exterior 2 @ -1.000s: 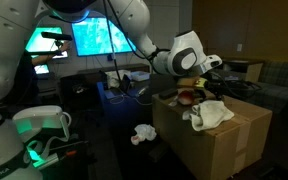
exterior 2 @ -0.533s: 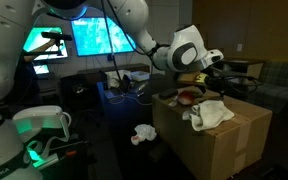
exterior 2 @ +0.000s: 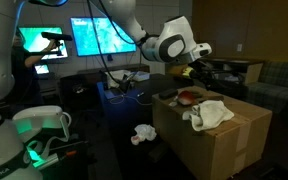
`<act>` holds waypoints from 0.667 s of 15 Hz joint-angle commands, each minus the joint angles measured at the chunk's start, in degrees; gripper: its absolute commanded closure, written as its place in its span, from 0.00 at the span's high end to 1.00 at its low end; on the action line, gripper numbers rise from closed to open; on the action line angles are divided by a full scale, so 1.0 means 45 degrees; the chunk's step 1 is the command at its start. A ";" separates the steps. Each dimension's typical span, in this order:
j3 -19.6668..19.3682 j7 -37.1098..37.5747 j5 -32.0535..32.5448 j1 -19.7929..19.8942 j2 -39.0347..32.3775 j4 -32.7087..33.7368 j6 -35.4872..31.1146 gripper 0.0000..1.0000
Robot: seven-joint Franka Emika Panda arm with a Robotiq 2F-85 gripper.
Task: Remove the brown toy from the box and replace it with the towel, remove the blue object from the box and replace it with the gray duster and remove the orange plush toy from the box and replace it with the duster, remove the duster and replace it with the plastic bag
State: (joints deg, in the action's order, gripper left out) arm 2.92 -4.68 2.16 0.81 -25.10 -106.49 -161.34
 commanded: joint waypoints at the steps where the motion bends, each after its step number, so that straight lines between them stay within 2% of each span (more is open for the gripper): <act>1: 0.0319 0.0021 -0.0420 -0.0087 0.0838 -0.1329 -0.0404 1.00; 6: 0.0885 -0.0261 -0.0651 -0.0072 0.0691 -0.2025 -0.0801 1.00; 10: 0.0814 -0.0262 -0.0254 -0.0258 0.0364 -0.2331 -0.2039 1.00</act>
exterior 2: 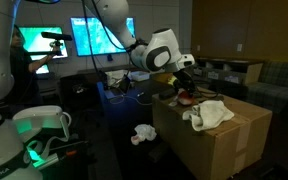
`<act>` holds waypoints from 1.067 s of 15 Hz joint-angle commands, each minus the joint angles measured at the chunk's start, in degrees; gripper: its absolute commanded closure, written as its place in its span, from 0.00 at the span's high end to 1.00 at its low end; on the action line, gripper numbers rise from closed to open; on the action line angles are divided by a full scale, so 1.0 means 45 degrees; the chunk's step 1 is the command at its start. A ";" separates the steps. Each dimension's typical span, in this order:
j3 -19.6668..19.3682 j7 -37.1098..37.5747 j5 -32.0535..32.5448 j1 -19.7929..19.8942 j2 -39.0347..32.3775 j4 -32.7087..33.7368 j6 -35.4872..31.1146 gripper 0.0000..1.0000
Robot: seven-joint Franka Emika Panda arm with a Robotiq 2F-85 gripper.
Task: Remove the brown toy from the box and replace it with the towel, remove the blue object from the box and replace it with the gray duster and remove the orange plush toy from the box and replace it with the duster, remove the duster and replace it with the plastic bag
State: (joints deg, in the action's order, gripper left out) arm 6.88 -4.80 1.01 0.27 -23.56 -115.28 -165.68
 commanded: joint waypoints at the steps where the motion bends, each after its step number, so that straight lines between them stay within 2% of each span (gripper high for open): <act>1: -0.0190 -0.0172 0.0129 -0.0222 -0.0050 -0.0411 -0.1390 1.00; 3: -0.0277 -0.0220 0.0285 -0.0255 -0.0249 -0.0445 -0.1982 1.00; 8: -0.0118 -0.0375 0.0239 -0.0080 -0.0758 -0.0262 -0.2278 1.00; 9: -0.0137 -0.0381 0.0261 -0.0103 -0.0825 -0.0254 -0.2268 0.81; 13: 0.0181 -0.0628 0.0136 0.0194 -0.0799 -0.0331 -0.1997 0.49; 16: 0.0927 -0.1157 -0.0114 0.0903 -0.0384 -0.0594 -0.1449 0.28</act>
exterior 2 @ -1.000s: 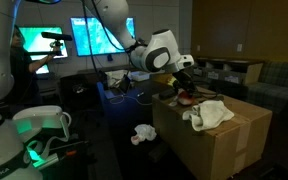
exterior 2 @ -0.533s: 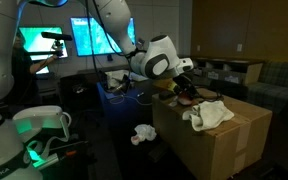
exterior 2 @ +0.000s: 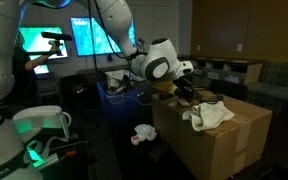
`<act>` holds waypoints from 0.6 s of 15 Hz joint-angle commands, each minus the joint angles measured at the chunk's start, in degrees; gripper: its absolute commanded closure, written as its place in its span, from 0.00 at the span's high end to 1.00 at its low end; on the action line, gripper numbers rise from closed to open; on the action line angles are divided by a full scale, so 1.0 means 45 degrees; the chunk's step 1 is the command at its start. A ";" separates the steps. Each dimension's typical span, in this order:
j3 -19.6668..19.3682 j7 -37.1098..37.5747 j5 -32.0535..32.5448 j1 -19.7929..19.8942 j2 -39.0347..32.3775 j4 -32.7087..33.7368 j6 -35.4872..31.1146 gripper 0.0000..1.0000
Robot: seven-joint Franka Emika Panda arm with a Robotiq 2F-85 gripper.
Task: Remove the brown toy from the box and replace it with the towel, remove the blue object from the box and replace it with the gray duster and remove the orange plush toy from the box and replace it with the duster, remove the duster and replace it with the plastic bag
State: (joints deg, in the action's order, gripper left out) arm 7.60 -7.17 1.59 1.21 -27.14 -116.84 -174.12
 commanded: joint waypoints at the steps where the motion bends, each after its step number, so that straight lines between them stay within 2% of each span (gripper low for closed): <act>1: 0.1115 -0.0871 -0.0324 0.1046 0.0518 -0.0312 0.0562 0.21; 4: 0.2403 -0.1795 -0.0795 0.2404 0.1209 -0.0703 0.1493 0.02; 6: 0.3327 -0.2598 -0.1313 0.3428 0.1739 -0.1052 0.2319 0.05; 7: 0.3578 -0.2892 -0.1571 0.3773 0.2018 -0.1197 0.2702 0.02; 9: 0.3628 -0.4259 -0.3027 0.4057 0.2934 -0.1683 0.3585 0.04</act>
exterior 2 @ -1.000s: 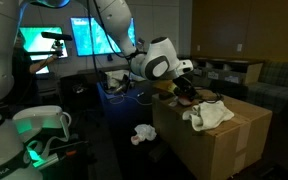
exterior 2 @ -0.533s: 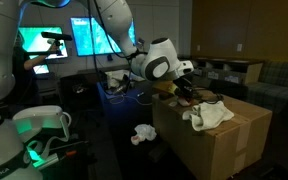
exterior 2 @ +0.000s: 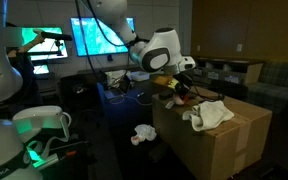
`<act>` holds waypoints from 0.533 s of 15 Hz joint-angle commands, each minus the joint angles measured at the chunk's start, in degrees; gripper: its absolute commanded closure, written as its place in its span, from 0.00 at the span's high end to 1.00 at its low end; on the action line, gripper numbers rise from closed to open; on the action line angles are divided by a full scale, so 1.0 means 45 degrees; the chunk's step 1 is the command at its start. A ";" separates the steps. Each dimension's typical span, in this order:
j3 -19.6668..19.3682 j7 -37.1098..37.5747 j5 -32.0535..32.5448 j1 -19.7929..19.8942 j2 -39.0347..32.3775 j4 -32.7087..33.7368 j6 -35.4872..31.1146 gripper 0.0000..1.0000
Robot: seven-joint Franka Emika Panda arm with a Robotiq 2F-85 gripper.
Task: Remove the brown toy from the box and replace it with the towel, remove the blue object from the box and replace it with the gray duster and remove the orange plush toy from the box and replace it with the duster, remove the duster and replace it with the plastic bag
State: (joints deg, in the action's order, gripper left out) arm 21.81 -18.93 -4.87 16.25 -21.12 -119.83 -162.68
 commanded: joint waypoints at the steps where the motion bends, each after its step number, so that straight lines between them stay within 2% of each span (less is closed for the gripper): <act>1: 0.0312 -0.2133 -0.2135 0.0701 0.1980 -0.1212 0.1413 0.04; 4: -0.0705 -0.3466 -0.3480 0.0437 0.3535 -0.2058 0.2681 0.04; 8: -0.2833 -0.4555 -0.3962 -0.0382 0.5349 -0.3433 0.4146 0.04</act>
State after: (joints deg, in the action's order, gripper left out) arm 15.32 -35.38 -20.20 17.71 -4.74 -129.16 -147.52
